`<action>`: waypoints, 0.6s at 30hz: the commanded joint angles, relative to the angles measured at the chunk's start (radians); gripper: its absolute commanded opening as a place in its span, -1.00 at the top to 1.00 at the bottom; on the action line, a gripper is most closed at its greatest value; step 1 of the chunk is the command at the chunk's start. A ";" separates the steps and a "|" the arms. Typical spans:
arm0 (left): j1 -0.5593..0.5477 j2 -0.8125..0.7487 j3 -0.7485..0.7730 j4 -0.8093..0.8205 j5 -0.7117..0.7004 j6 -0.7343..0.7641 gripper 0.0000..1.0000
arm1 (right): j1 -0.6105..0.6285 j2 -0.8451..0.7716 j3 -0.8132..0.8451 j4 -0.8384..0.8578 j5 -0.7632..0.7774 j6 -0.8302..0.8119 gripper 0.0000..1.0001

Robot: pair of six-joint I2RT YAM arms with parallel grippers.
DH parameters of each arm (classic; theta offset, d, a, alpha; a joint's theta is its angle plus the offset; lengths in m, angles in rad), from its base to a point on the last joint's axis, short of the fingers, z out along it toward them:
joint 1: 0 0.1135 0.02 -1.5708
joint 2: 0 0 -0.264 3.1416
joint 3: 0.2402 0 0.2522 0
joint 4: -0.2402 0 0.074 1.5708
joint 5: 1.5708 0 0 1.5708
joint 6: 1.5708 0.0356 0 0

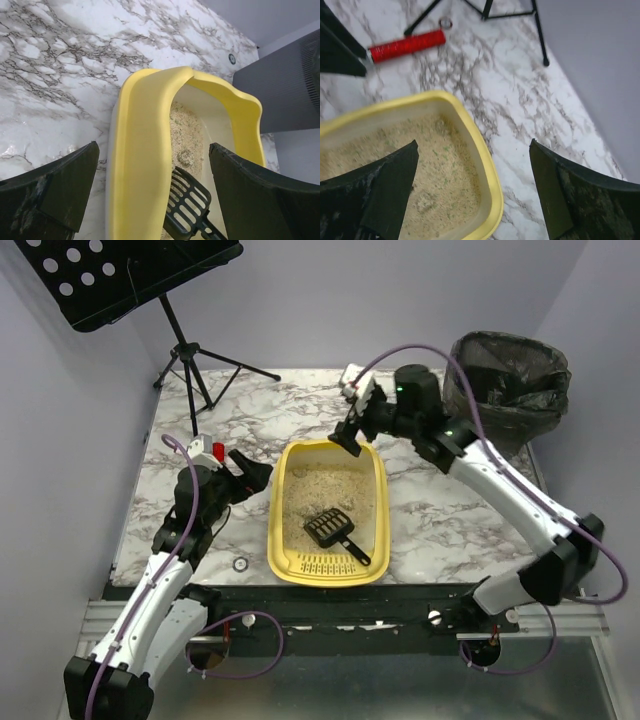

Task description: Clean the litter box

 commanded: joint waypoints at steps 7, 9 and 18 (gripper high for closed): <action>-0.004 -0.061 -0.034 0.012 -0.008 -0.062 -0.97 | 0.007 -0.288 -0.191 0.209 -0.213 0.453 -1.00; -0.004 -0.055 -0.029 -0.002 -0.011 -0.064 -0.97 | 0.007 -0.286 -0.195 0.149 -0.287 0.496 -1.00; -0.004 -0.052 -0.023 -0.051 -0.025 -0.048 -0.97 | 0.175 -0.130 -0.180 -0.225 0.060 0.611 -1.00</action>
